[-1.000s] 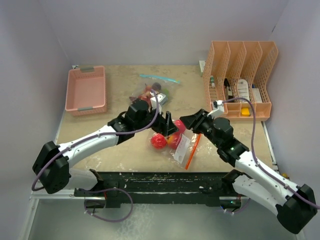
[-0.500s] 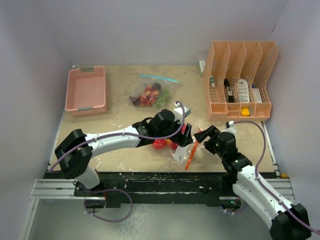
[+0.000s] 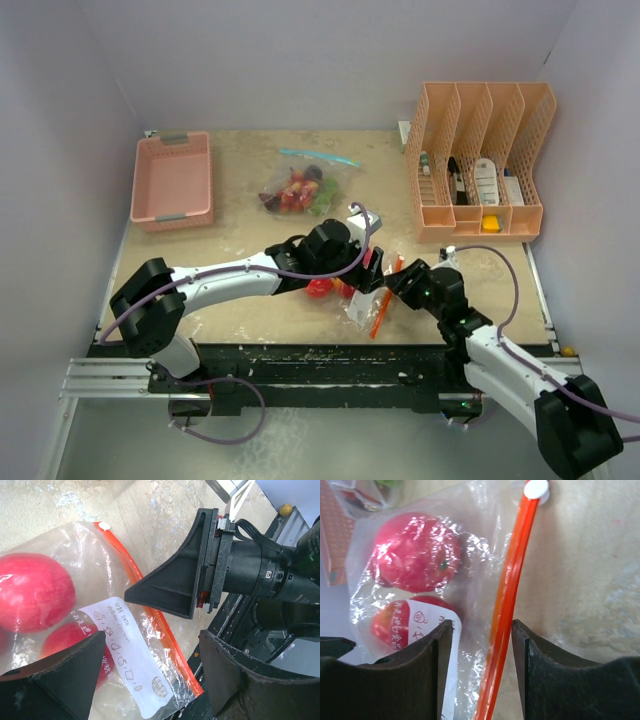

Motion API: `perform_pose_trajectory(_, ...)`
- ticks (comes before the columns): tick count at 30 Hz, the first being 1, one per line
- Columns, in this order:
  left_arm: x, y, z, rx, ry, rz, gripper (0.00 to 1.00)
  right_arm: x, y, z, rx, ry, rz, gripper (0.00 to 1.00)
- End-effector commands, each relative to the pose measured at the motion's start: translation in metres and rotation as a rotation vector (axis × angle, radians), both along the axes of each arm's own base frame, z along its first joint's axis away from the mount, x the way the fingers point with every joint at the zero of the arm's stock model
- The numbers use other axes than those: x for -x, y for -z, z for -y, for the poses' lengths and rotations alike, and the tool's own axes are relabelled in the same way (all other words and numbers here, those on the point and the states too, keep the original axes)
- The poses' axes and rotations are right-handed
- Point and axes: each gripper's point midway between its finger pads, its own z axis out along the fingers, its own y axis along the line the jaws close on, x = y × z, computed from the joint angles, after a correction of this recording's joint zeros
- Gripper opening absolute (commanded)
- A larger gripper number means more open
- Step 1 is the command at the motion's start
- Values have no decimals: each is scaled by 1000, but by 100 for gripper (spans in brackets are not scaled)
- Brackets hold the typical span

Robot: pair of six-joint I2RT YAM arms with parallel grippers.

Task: Open the zip-top bag and remove the fake food
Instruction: Open the zipper of the food storage bag at the center of the board.

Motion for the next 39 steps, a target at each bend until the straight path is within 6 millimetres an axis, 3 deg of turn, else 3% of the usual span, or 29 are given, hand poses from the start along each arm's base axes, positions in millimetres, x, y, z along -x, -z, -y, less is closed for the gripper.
perform_pose_trajectory(1, -2, -31, 7, 69, 5, 50, 79, -13, -27, -13, -41, -57, 123, 55)
perform_pose_trajectory(4, 0, -32, 7, 69, 7, 54, 79, -16, -28, -16, -29, -77, 131, 54)
perform_pose_trajectory(7, -1, -32, 4, 58, -2, 56, 79, -18, -29, -19, -32, -89, 131, 34)
perform_pose_trajectory(11, -2, -34, 2, 52, -11, 63, 78, -19, -30, -20, -24, -100, 129, 26)
perform_pose_trajectory(14, -2, -34, 4, 53, -6, 61, 78, -19, -33, -19, -19, -100, 135, 8)
perform_pose_trajectory(16, -1, -34, 5, 54, -1, 62, 78, -18, -38, -19, -18, -100, 144, 1)
perform_pose_trajectory(20, 5, -36, 6, 43, 16, 88, 80, -19, -62, -18, 10, -129, 209, 0)
perform_pose_trajectory(23, 10, -33, 10, 18, 17, 101, 83, -29, -98, -16, 40, -123, 300, 1)
perform_pose_trajectory(26, 12, -30, 16, -28, -12, 131, 83, -30, -117, -20, 38, -146, 329, 1)
perform_pose_trajectory(34, 9, -29, 27, -87, -97, 174, 80, -32, -143, -28, 1, -177, 371, 1)
perform_pose_trajectory(39, 8, -23, 27, -117, -110, 165, 62, -31, -146, -26, 9, -172, 375, 0)
